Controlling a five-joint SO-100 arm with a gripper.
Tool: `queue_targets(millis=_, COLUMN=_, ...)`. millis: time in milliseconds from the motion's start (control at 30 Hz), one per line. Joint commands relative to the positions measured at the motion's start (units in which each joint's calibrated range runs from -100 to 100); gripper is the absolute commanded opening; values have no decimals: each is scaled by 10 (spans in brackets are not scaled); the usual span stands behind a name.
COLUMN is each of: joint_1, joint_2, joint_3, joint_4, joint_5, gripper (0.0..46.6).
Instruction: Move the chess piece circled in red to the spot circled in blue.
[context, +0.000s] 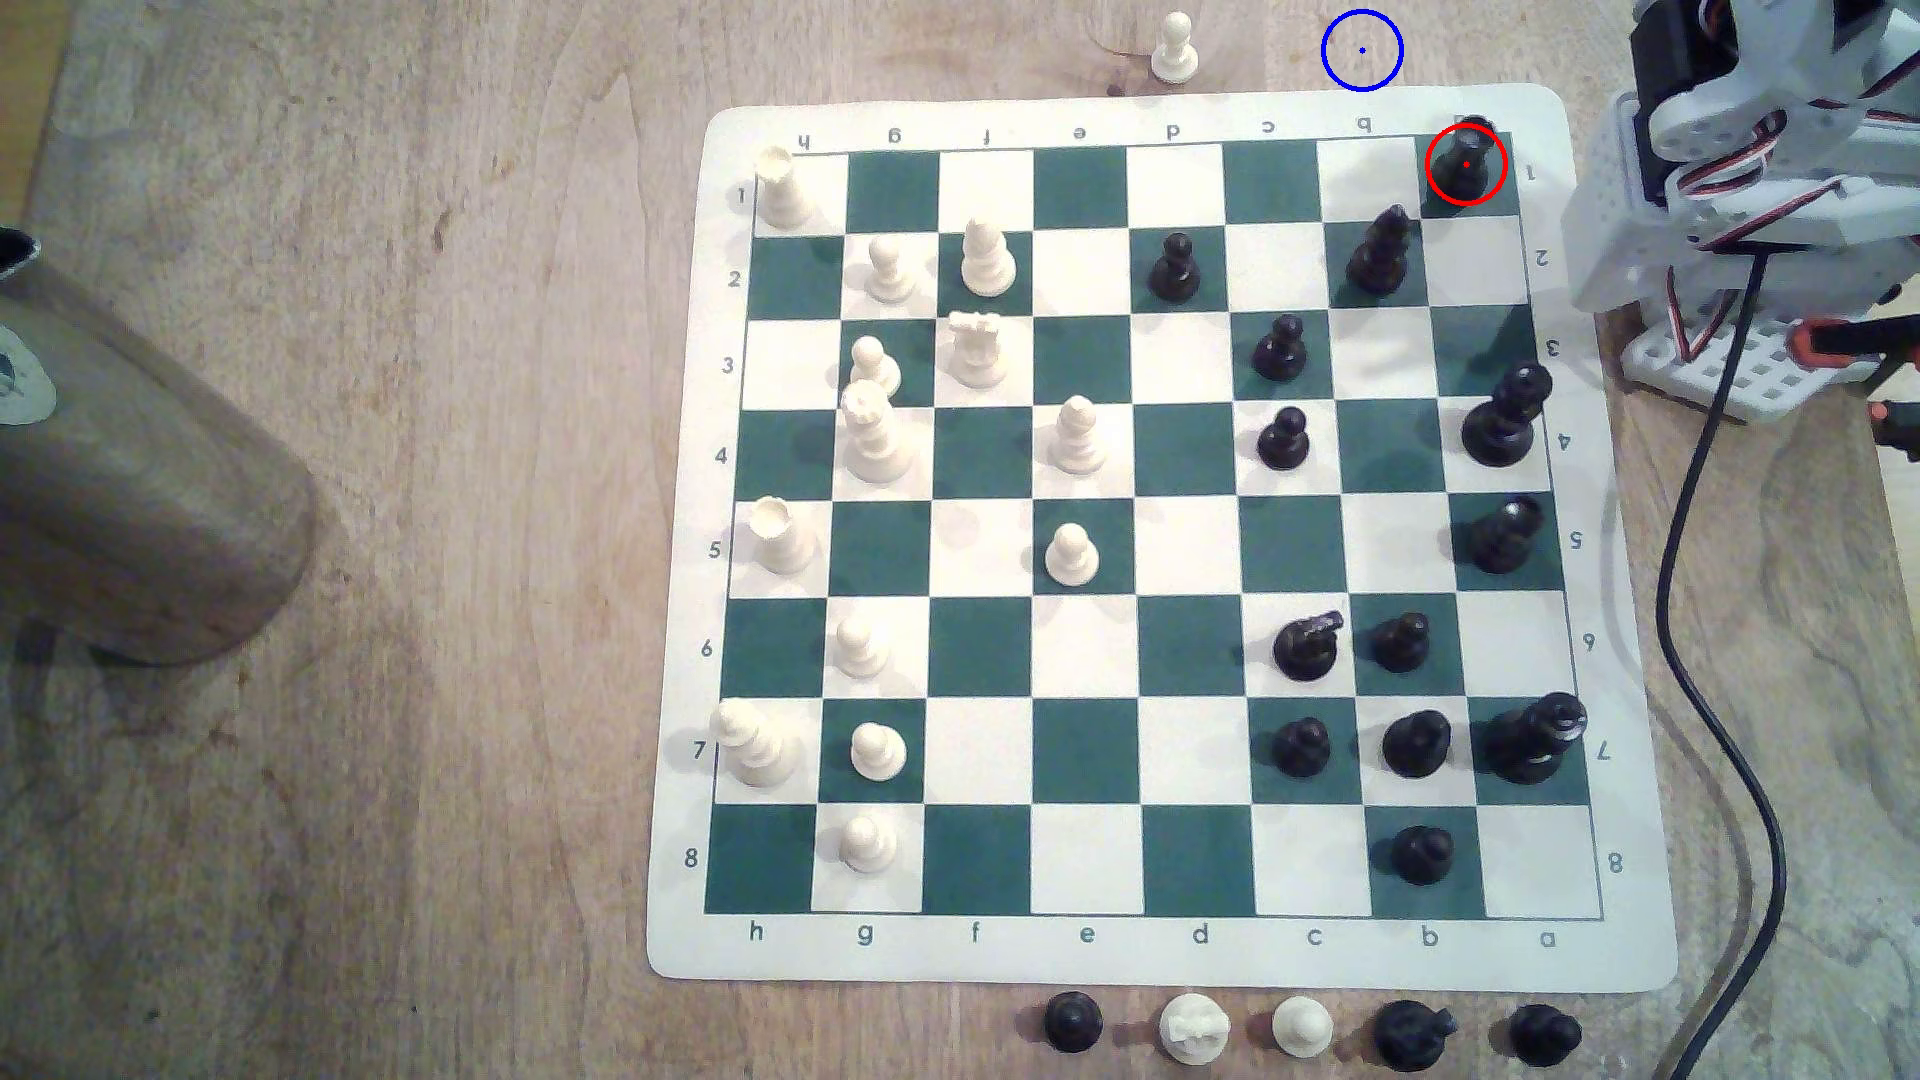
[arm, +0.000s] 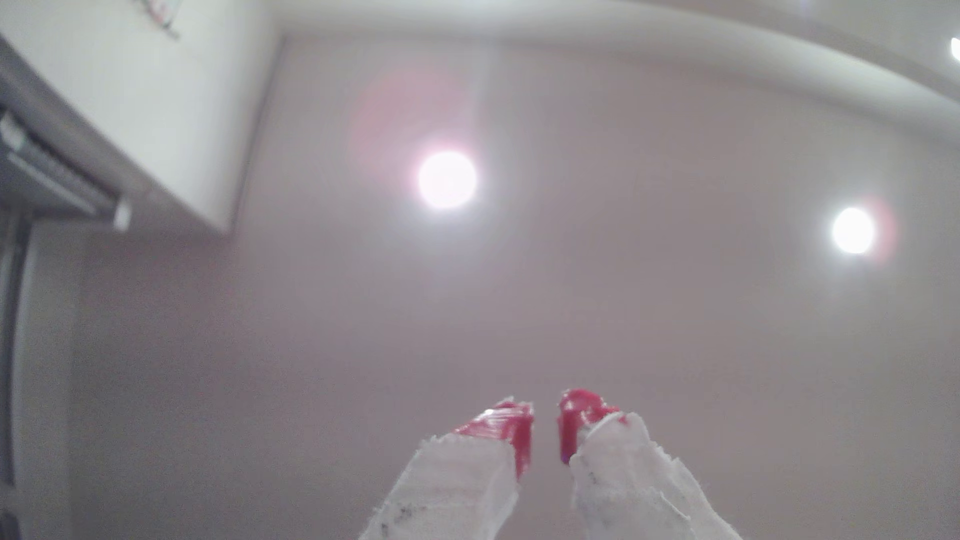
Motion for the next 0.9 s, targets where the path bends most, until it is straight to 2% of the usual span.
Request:
queue_targets(millis=0, joint_1=31, joint_2=2, joint_3=11, joint_4=12, joint_5=1, gripper=33)
queue_targets(millis=267, joint_1=30, joint_2=4, joint_3=-29, joint_4=306, joint_5=1, gripper=33)
queue_targets(millis=533, joint_1=48, joint_2=5, joint_3=-139, joint_4=687, joint_5=-1, gripper=33)
queue_targets(millis=733, joint_1=52, joint_2=6, joint_3=-292, joint_4=1152, joint_5=-3, gripper=33)
queue_targets(millis=767, joint_1=73, joint_2=6, joint_3=-326, joint_4=1274, joint_5=-4, gripper=34)
queue_targets(millis=867, joint_1=105, joint_2=6, joint_3=-352, joint_4=1358, joint_5=-8, gripper=34)
